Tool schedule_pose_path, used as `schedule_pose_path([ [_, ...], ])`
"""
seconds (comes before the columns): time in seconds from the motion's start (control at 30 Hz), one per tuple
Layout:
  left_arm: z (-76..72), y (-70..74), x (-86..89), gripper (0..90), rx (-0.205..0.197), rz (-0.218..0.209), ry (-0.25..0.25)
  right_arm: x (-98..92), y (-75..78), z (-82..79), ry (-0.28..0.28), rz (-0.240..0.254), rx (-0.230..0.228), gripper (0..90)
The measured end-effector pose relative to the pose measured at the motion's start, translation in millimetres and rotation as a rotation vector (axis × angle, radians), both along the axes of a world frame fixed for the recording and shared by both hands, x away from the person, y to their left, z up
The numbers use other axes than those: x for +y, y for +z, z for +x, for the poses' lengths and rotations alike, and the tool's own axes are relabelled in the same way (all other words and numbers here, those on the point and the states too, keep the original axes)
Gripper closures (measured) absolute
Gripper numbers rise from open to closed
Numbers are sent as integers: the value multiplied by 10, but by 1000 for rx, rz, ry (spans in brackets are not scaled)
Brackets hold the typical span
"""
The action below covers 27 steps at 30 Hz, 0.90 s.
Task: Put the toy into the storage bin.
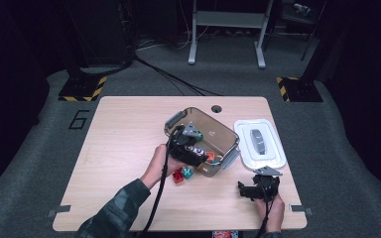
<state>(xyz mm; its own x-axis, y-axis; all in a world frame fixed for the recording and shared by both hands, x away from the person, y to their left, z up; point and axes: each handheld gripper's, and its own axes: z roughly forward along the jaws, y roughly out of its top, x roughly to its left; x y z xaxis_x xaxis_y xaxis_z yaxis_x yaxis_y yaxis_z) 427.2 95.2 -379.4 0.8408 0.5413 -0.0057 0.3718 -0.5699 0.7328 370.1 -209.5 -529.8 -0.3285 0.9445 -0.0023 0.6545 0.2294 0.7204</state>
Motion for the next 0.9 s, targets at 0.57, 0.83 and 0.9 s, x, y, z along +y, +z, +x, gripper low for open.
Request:
schedule_pose_path([
  [0.57,-229,-242,589,109,-37,57,139,0,0,0,-1,0,0,14],
  [0.83,-184,-560,692,78,44,50,195,1,0,0,-1,0,0,14],
  [0.9,-164,-651,689,78,65,55,193,1,0,0,-1,0,-1,14],
])
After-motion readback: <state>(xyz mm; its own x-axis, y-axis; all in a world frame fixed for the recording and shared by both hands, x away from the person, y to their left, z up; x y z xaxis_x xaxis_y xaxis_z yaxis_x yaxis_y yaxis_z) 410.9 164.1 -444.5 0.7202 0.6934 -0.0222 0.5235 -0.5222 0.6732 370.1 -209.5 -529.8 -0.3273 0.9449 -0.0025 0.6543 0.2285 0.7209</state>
